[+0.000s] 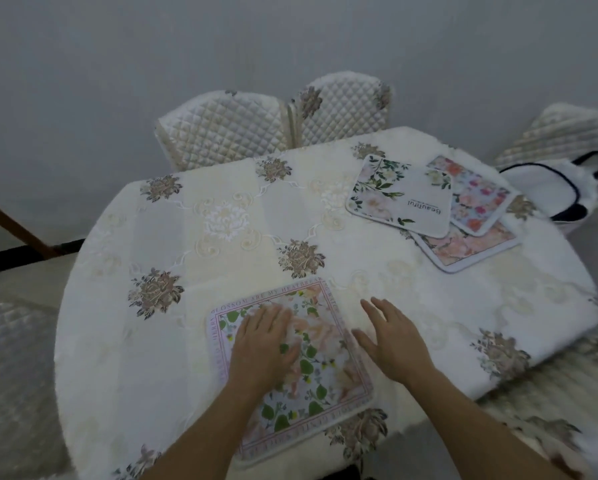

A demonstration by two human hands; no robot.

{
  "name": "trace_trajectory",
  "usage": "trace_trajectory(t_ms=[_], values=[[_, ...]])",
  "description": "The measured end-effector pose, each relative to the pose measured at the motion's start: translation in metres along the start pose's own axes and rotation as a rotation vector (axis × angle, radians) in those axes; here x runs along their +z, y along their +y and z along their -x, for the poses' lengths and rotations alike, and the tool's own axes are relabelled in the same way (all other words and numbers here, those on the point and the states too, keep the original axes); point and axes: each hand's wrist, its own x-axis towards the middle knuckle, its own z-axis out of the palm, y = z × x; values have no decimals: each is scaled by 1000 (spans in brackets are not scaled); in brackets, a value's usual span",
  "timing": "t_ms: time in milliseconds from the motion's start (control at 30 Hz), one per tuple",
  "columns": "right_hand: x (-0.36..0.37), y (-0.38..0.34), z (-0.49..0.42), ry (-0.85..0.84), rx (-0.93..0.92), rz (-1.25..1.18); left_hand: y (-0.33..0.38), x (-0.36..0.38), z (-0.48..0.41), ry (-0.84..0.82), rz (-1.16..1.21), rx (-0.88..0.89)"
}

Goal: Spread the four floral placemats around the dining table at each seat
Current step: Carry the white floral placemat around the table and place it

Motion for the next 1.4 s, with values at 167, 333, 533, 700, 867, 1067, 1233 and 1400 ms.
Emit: trace_trajectory(t_ms=[167,333,533,700,867,1067,1233,1400], values=[[-35,36,31,161,99,-51,65,-9,-26,19,-8,142],[-64,88,68,270,190,-60,147,-17,-45,34,-13,260],[-89,173,130,382,251,-94,265,-5,-48,91,-20,385],[-106,249,181,399,253,-60,377,21,-37,91,-43,455],[-122,321,217,372,230,-89,469,45,-25,100,-16,457],[-138,380,215,381,204,-101,508,53,-34,102,-39,379],[-145,409,176,342,148,-109,517,60,-63,84,-51,293],[-154,438,120,303,63,-112,524,74,-116,111,7,171]])
